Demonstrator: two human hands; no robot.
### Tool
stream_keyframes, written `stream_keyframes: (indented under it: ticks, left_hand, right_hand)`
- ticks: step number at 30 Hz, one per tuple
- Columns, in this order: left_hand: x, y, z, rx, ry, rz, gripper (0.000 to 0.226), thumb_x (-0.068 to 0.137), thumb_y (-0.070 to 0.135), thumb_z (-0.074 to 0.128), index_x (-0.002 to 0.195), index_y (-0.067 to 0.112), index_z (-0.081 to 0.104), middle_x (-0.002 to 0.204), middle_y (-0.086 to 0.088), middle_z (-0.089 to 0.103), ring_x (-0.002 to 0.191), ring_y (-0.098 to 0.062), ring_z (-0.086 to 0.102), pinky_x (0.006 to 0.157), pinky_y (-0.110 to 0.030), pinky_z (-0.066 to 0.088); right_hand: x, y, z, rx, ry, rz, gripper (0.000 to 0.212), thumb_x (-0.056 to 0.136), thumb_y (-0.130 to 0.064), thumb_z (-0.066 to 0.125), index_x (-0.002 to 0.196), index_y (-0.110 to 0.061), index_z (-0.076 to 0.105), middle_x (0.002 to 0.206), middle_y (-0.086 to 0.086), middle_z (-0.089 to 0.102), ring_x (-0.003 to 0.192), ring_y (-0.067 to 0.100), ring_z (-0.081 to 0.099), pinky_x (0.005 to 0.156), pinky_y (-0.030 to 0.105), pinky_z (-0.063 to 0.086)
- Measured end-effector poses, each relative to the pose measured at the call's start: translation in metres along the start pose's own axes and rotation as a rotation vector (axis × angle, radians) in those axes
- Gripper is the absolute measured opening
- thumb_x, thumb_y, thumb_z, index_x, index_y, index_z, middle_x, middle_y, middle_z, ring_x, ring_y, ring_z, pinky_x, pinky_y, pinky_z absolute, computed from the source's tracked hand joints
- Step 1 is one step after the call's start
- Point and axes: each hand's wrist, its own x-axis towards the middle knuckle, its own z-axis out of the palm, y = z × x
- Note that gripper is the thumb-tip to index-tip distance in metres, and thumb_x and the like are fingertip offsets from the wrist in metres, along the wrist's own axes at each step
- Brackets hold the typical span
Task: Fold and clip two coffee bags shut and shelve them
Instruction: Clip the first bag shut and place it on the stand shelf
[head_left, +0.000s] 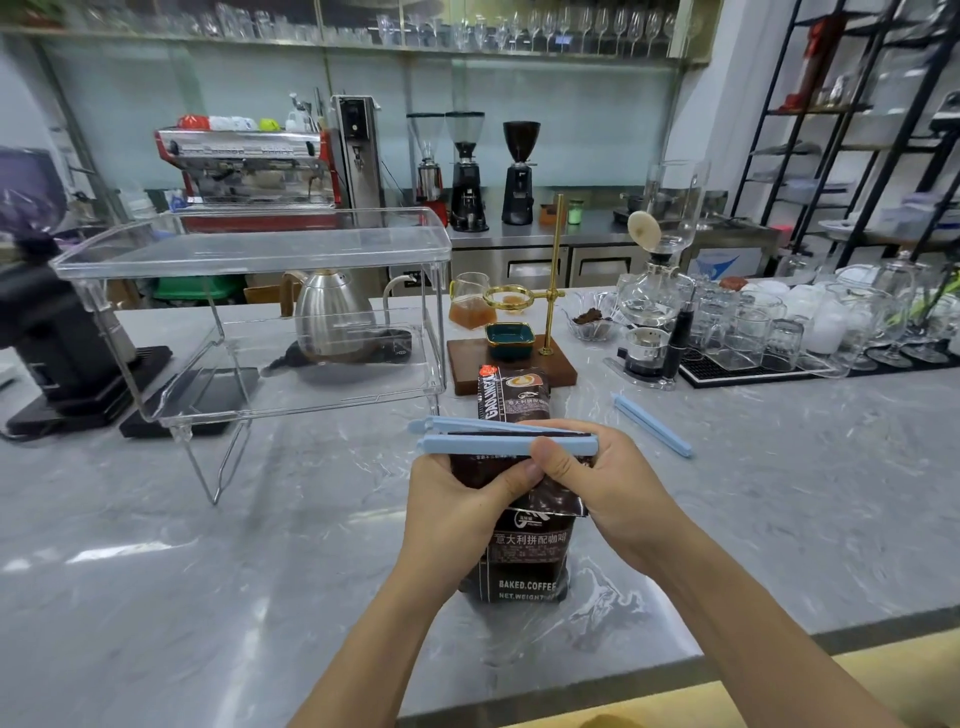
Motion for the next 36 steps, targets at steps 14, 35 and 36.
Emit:
stream_keyframes:
  ticks: [14,35,36]
  left_hand:
    - [-0.0039,-0.0035,-0.006,-0.002,-0.065,-0.042,0.019,0.084,0.007,0.076,0.09,0.025,0.075,0.081,0.007,0.081,0.079,-0.008,0.078,0.065,-0.016,0.057]
    - [-0.0046,-0.0009,-0.0055,-0.222,0.105,-0.045,0.042,0.081,0.047,0.058,0.106,0.016,0.072,0.093,-0.009,0.079,0.084,-0.021,0.078,0.065,-0.03,0.062]
    - [-0.0045,-0.0001,-0.0056,-0.24,0.107,-0.041,0.041,0.082,0.046,0.058,0.106,0.016,0.072,0.09,-0.008,0.079,0.081,-0.02,0.078,0.063,-0.028,0.062]
  right_hand:
    - [-0.0007,-0.0037,-0.0006,-0.094,0.021,-0.021,0.029,0.076,-0.029,0.067,0.101,-0.016,0.075,0.094,0.008,0.08,0.089,0.021,0.076,0.07,0.027,0.06]
    - [-0.0016,0.003,-0.0015,-0.071,0.071,-0.012,0.066,0.054,-0.066,0.082,0.103,-0.023,0.077,0.106,0.02,0.075,0.106,0.041,0.068,0.096,0.065,0.049]
    - [-0.0021,0.0025,-0.0013,-0.073,0.068,-0.013,0.063,0.055,-0.065,0.082,0.102,-0.024,0.077,0.105,0.019,0.075,0.106,0.04,0.068,0.096,0.065,0.049]
